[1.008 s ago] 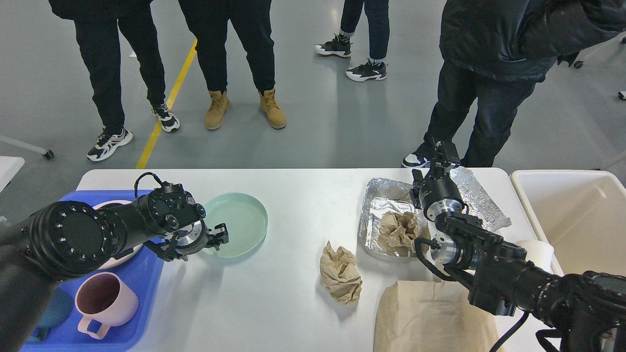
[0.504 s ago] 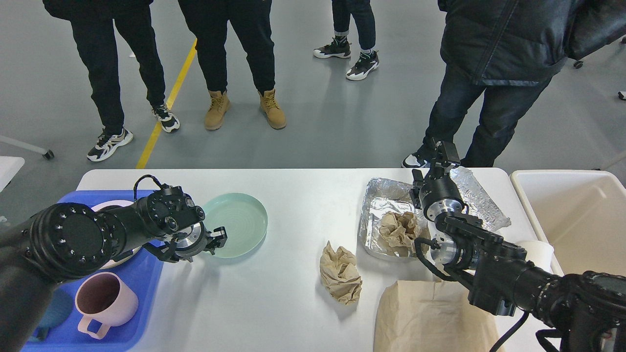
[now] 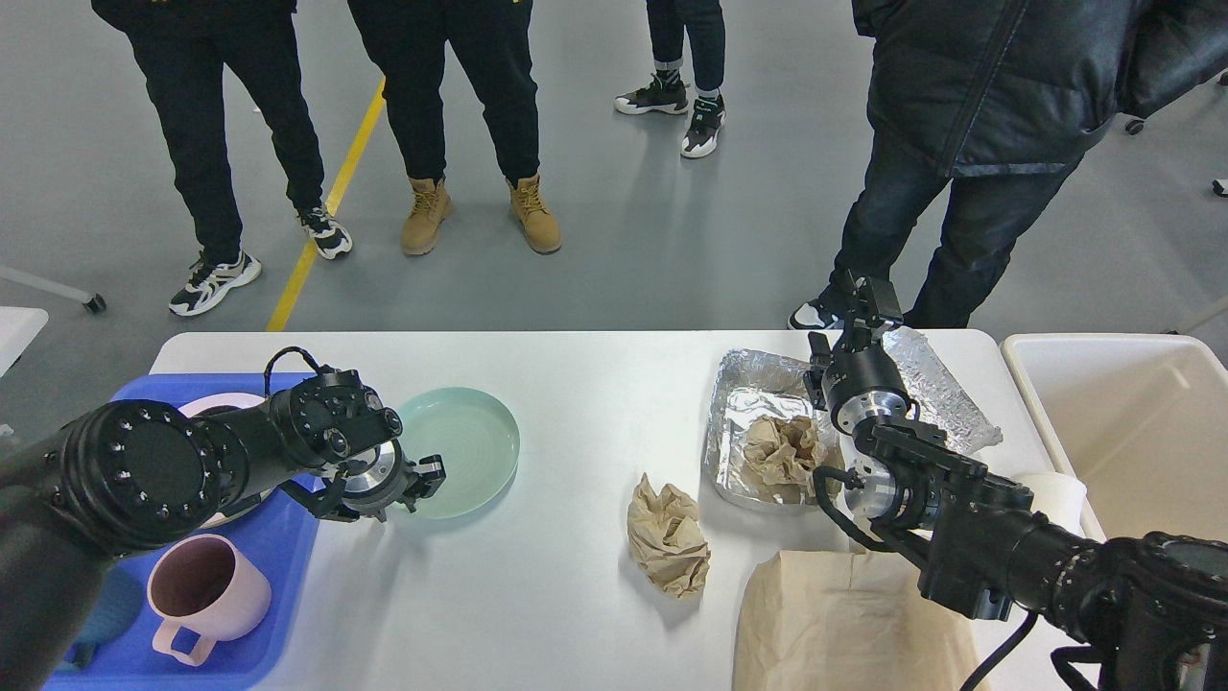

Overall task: Tidy desktop
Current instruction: 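Grasp the rim of the mint-green plate with the left gripper, then lift the mint-green plate and swing it over the blue tray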

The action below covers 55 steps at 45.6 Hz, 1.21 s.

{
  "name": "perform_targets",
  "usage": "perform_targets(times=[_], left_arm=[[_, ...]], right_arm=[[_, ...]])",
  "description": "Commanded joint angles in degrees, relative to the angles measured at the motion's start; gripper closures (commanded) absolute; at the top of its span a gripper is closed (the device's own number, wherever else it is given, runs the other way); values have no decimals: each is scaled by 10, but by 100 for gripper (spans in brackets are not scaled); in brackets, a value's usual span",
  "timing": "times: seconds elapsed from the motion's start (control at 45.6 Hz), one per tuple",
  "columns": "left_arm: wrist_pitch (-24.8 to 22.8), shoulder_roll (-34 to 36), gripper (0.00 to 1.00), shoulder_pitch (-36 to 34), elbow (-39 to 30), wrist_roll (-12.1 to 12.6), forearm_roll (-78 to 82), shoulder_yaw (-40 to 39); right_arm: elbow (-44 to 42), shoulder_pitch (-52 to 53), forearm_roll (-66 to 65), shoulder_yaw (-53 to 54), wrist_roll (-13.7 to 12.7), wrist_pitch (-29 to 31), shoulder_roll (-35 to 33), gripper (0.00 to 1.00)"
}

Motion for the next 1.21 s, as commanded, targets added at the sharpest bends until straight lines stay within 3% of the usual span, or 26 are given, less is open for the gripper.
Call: perform_targets(times=[0.0, 0.197, 0.526, 0.833, 1.183], left_arm=[[-32, 2, 84, 0, -1, -1, 0, 0], [-32, 1, 85, 0, -1, -1, 0, 0], [-39, 7, 97, -10, -1, 3, 1, -1], [-87, 39, 100, -81, -1, 4, 1, -1], [-205, 73, 100, -184, -11, 7, 1, -4]], right_arm=[[0, 0, 0, 0, 0, 0, 0, 0], [0, 0, 0, 0, 0, 0, 0, 0], [0, 0, 0, 0, 0, 0, 0, 0], [0, 0, 0, 0, 0, 0, 0, 0], [0, 0, 0, 0, 0, 0, 0, 0]])
